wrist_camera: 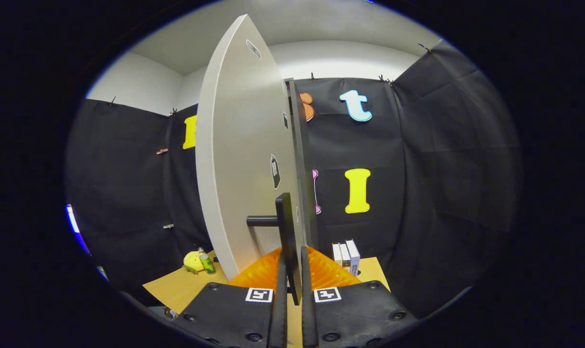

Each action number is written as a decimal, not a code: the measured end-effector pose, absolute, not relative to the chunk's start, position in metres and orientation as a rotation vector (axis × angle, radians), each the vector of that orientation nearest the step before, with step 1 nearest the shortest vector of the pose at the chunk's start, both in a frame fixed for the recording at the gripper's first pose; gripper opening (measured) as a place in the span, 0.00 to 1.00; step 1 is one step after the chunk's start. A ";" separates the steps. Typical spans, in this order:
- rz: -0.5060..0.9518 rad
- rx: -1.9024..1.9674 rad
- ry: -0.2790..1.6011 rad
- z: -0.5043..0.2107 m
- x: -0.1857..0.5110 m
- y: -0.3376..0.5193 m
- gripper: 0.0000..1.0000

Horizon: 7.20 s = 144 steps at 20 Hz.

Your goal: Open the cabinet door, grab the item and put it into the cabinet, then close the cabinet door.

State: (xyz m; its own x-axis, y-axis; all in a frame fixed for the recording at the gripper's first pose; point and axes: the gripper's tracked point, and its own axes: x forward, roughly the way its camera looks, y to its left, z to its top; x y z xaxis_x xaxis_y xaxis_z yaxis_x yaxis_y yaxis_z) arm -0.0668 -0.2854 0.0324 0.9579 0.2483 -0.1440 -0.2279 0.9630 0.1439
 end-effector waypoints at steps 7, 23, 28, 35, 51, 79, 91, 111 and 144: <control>0.188 0.217 0.209 0.030 -0.093 -0.301 0.40; 0.077 0.105 0.333 -0.014 -0.245 -0.219 0.98; 0.152 0.023 0.357 -0.032 -0.258 -0.133 0.98; 0.275 0.023 0.420 -0.073 -0.232 -0.044 0.99; 0.246 0.027 0.838 -0.309 -0.132 -0.063 0.99; 0.067 -0.125 1.118 -0.485 -0.069 -0.090 0.08; 0.110 -0.107 0.948 -0.372 -0.059 -0.068 0.05; 0.180 -0.091 0.500 -0.071 0.139 -0.002 0.05; 0.115 -0.087 0.619 -0.136 0.299 0.019 0.82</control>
State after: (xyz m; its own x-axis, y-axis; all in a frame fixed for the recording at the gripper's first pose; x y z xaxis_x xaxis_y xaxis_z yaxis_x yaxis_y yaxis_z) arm 0.2993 0.0193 -0.1356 0.8082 0.0810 -0.5833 -0.1333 0.9899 -0.0473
